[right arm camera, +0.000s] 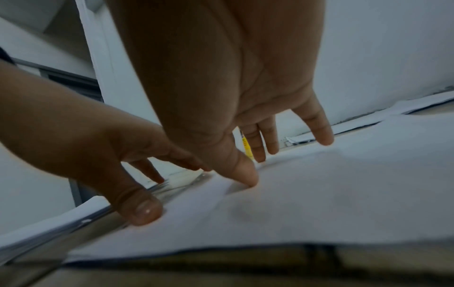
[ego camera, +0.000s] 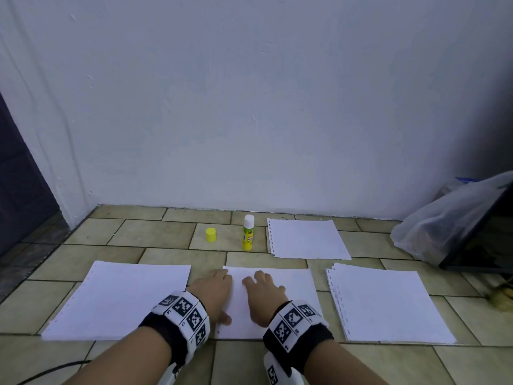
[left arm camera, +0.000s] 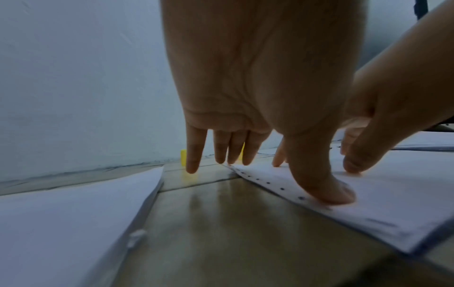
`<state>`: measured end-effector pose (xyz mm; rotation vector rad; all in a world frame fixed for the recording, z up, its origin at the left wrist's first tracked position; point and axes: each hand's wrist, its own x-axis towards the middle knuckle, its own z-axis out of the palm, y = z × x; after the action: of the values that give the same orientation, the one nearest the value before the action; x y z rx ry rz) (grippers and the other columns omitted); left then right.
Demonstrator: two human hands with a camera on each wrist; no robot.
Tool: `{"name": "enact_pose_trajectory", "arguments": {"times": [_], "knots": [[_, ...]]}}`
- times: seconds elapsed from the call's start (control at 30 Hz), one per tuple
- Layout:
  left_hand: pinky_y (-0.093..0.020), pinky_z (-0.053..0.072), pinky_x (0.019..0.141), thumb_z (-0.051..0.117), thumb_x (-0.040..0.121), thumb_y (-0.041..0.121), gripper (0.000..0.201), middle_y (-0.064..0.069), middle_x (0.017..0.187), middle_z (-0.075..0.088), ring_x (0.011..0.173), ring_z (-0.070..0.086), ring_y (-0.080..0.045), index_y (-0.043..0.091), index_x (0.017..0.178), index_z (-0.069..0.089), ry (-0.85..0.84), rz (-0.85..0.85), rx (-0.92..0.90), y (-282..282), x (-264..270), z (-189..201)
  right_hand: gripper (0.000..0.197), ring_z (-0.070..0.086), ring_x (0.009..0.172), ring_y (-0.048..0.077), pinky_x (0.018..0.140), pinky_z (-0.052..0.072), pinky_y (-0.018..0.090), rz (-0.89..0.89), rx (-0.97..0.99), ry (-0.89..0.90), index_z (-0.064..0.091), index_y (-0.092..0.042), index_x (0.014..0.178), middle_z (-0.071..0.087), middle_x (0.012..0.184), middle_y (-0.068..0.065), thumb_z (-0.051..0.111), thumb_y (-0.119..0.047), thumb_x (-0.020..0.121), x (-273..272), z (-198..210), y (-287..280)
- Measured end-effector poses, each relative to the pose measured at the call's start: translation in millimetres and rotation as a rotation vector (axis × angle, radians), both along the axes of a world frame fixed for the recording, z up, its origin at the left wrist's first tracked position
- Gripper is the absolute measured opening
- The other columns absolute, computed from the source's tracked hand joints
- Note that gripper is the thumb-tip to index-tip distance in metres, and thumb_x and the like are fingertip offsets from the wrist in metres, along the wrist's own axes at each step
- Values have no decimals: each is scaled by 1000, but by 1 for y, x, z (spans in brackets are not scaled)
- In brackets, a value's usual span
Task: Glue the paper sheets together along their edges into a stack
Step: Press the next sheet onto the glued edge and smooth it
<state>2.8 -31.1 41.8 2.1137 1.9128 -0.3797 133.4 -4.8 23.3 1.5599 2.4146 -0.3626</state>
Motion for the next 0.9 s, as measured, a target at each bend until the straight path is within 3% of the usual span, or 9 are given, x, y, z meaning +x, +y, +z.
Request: {"name": "enact_pose_trajectory", "arguments": {"times": [0.07,0.13,0.23,0.37,0.57,0.77,0.9], "knots": [[-41,15,120,63,88,46,99,-13,161,-2,148,8,-25,3,152,3,34,38,-79,4,-3,-9,67,5,146,23,112,19,58,45,-15,-17,13,-14,150,5,158,8,46,-6,93,-1,-4,0],[-45,5,120,59,89,51,104,-13,161,-10,149,-2,-25,3,152,-7,104,31,-132,8,-5,-16,74,-10,147,17,115,1,60,112,-55,-27,-1,-16,153,-12,160,0,43,-7,94,1,-6,3],[-49,0,118,56,88,57,105,-12,161,-10,149,-6,-25,4,152,-8,163,-1,-143,13,-8,-21,71,-8,147,9,115,-10,54,120,-141,-25,-6,-17,153,-13,160,-4,38,-16,96,13,-4,12],[-52,-3,116,50,89,62,104,-12,161,-11,148,-11,-24,3,152,-8,197,-42,-158,14,-12,-24,71,2,147,11,113,-12,53,49,-159,-86,-7,-14,152,-11,160,-2,36,-33,99,51,2,24],[-55,-11,115,43,91,64,100,-11,161,-12,147,-16,-23,4,152,-9,258,-98,-144,15,-15,-22,67,13,147,14,116,-6,50,-52,-179,-114,-5,-17,153,-7,160,-4,35,-33,102,104,11,39],[-58,-12,113,59,78,69,120,-6,160,-19,146,-20,-19,9,152,-14,253,-109,-147,16,-24,-28,91,15,146,16,117,-3,49,14,-178,-124,-7,-17,153,-6,160,-4,55,-44,92,112,15,42],[-59,-8,114,62,76,68,122,-5,160,-20,146,-20,-19,9,151,-15,223,-87,-150,15,-25,-27,111,12,147,14,117,-6,50,39,-201,-99,-9,-16,152,-8,160,-4,69,-48,80,116,15,41]]}}
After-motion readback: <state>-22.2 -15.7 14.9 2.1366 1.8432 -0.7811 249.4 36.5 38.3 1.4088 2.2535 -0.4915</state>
